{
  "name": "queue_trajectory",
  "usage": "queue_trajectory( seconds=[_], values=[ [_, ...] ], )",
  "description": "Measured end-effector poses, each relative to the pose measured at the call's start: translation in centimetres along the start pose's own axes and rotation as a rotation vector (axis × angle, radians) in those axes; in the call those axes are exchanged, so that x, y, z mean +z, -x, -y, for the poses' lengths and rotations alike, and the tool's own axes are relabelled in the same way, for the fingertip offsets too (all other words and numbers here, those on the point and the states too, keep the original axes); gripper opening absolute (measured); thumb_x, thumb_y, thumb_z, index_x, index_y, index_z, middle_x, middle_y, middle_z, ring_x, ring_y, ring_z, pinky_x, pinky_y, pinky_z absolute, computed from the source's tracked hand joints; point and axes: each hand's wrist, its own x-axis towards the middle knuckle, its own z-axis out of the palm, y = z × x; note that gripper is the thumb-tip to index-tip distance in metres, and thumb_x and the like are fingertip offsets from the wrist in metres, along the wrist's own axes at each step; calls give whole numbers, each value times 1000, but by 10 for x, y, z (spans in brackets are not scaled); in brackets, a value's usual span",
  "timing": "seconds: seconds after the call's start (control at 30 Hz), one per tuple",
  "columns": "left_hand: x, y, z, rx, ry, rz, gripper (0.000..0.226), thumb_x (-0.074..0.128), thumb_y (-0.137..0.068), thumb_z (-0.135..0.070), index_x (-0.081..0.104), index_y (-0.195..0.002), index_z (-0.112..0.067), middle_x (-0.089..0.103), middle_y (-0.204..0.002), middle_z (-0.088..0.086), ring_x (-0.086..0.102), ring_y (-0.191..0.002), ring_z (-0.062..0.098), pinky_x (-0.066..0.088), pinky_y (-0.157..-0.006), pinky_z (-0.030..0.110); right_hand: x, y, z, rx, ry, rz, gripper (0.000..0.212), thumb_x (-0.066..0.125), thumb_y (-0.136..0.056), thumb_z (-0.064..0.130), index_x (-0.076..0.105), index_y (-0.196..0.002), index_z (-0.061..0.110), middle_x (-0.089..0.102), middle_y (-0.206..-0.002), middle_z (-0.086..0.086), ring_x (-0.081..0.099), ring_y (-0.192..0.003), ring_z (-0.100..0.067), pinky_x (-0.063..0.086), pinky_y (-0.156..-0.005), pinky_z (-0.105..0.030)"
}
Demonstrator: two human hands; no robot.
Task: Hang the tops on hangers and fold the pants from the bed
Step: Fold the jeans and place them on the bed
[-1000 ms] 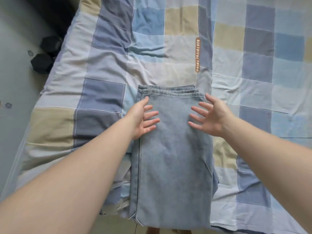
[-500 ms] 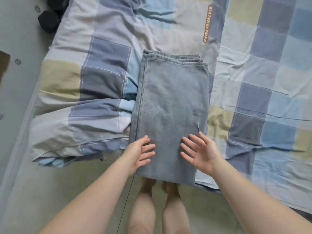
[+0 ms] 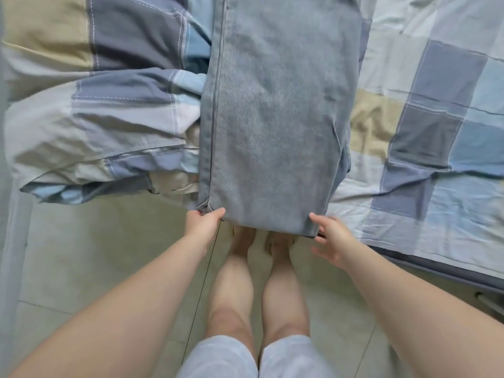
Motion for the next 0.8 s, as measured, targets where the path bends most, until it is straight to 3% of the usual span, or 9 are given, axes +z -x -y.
queue_trajectory(
  seconds=[0.07, 0.13, 0.2, 0.3, 0.43, 0.57, 0.63, 0.8],
  values=[
    [4, -5, -1, 94, 30, -37, 64, 79, -83, -18, 47, -137, -7, 62, -121, 2, 59, -104, 22, 46, -94, 35, -4, -7, 7, -35, 74, 22, 64, 74, -87, 33, 43, -142, 22, 58, -137, -4, 56, -125, -26, 45, -103, -50],
    [6, -6, -3, 165, 23, -70, 74, 81, -81, -15, 39, -142, -5, 59, -124, 1, 58, -109, 20, 43, -94, 30, -8, -9, 12, -49, 143, 47, 53, 74, -88, 30, 52, -134, 17, 65, -129, -7, 63, -117, -26, 45, -105, -46],
    [8, -5, -3, 201, -36, -78, 60, 81, -81, -16, 51, -132, -5, 63, -117, 2, 61, -103, 19, 42, -86, 26, -12, -3, 13, -58, 214, 79, 37, 72, -89, 29, 61, -121, 16, 70, -114, -5, 67, -98, -21, 43, -99, -39],
    [1, 1, 1, 216, -150, -91, 39, 80, -83, -22, 66, -116, -6, 69, -108, 6, 62, -91, 20, 41, -79, 26, -16, 9, 9, -69, 252, 103, 15, 70, -90, 30, 64, -100, 21, 66, -90, 4, 58, -76, -13, 38, -81, -33],
    [-18, 14, 1, 233, -256, -50, 30, 80, -83, -30, 73, -104, -9, 73, -98, 6, 63, -83, 21, 43, -73, 27, -21, 31, 5, -99, 186, 105, 8, 69, -93, 27, 66, -98, 22, 67, -93, 6, 58, -84, -12, 40, -86, -37],
    [-30, 40, -5, 222, -220, 34, 19, 79, -85, -24, 69, -100, -16, 71, -93, 2, 64, -87, 21, 51, -83, 34, -27, 59, 3, -82, 46, 170, 7, 64, -97, 22, 64, -104, 21, 71, -101, 3, 66, -89, -15, 48, -97, -46],
    [-34, 56, -8, 197, -160, 64, 15, 78, -86, -21, 65, -92, -20, 68, -86, -1, 64, -79, 19, 54, -85, 39, -32, 75, 5, -88, 9, 170, 10, 63, -98, 23, 63, -107, 20, 71, -105, 2, 67, -91, -16, 49, -99, -46],
    [-40, 96, -16, 248, -15, 58, 10, 74, -87, -21, 65, -91, -19, 71, -86, 1, 66, -67, 13, 57, -73, 35, -42, 119, 22, -148, -90, 146, 16, 62, -98, 27, 64, -112, 19, 73, -105, 0, 68, -93, -18, 54, -83, -37]
  ],
)
